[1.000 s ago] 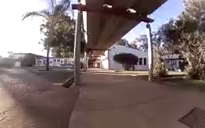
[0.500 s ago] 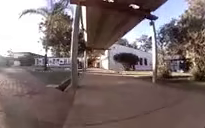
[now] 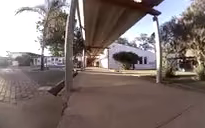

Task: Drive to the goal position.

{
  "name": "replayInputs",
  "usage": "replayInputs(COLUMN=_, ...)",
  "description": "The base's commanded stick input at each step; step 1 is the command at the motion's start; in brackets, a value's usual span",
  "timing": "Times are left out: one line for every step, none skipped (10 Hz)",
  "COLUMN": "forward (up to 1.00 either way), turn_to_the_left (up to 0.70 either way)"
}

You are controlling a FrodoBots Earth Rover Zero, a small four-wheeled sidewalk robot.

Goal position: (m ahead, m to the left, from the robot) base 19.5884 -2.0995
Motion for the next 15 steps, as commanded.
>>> replayInputs(forward=0.7, turn_to_the_left=0.0)
replayInputs(forward=0.7, turn_to_the_left=0.0)
replayInputs(forward=0.7, turn_to_the_left=0.0)
replayInputs(forward=0.7, turn_to_the_left=0.0)
replayInputs(forward=0.7, turn_to_the_left=0.0)
replayInputs(forward=0.7, turn_to_the_left=0.0)
replayInputs(forward=0.7, turn_to_the_left=0.0)
replayInputs(forward=0.7, turn_to_the_left=0.0)
replayInputs(forward=0.7, turn_to_the_left=0.0)
replayInputs(forward=0.7, turn_to_the_left=0.0)
replayInputs(forward=0.7, turn_to_the_left=0.0)
replayInputs(forward=0.7, turn_to_the_left=0.0)
replayInputs(forward=0.7, turn_to_the_left=0.0)
replayInputs(forward=0.7, turn_to_the_left=0.0)
replayInputs(forward=0.7, turn_to_the_left=0.15)
